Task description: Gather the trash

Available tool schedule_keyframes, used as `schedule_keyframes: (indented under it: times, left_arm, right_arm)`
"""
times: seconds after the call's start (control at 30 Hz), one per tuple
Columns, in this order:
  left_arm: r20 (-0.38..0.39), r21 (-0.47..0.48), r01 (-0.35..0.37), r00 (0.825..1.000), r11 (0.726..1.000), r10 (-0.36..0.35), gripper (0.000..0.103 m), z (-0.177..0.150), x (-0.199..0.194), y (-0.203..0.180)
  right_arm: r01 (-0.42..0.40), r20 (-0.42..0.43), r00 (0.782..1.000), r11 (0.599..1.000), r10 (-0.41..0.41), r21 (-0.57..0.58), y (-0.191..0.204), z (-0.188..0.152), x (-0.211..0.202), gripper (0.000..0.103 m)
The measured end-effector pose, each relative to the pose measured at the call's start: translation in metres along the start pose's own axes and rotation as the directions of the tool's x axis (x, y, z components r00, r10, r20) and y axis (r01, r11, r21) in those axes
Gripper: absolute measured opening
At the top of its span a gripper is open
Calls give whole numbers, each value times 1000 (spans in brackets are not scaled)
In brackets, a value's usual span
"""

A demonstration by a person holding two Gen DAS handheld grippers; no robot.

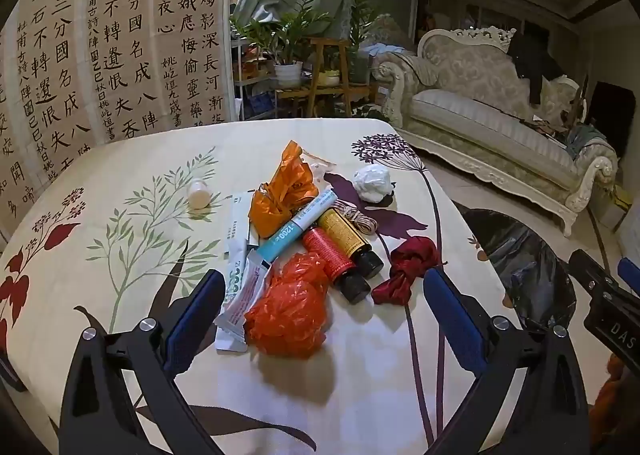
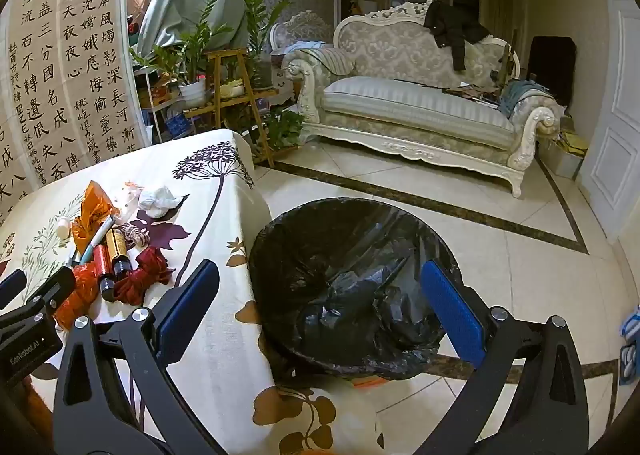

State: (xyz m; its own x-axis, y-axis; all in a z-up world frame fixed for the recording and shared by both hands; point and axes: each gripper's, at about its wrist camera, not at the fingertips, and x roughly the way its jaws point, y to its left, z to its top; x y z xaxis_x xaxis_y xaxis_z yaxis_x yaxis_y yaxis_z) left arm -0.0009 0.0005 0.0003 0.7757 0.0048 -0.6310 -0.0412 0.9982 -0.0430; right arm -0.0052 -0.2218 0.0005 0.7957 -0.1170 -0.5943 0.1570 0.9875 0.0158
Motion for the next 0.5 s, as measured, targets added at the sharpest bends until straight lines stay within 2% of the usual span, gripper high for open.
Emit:
schedule_keyframes:
  times: [0.5]
  left_arm:
    - [-14, 21, 0, 1000, 1000, 0, 97, 0, -1, -8]
  right_arm:
    - [6, -2, 1000, 1000, -6, 0, -5, -2, 0, 99]
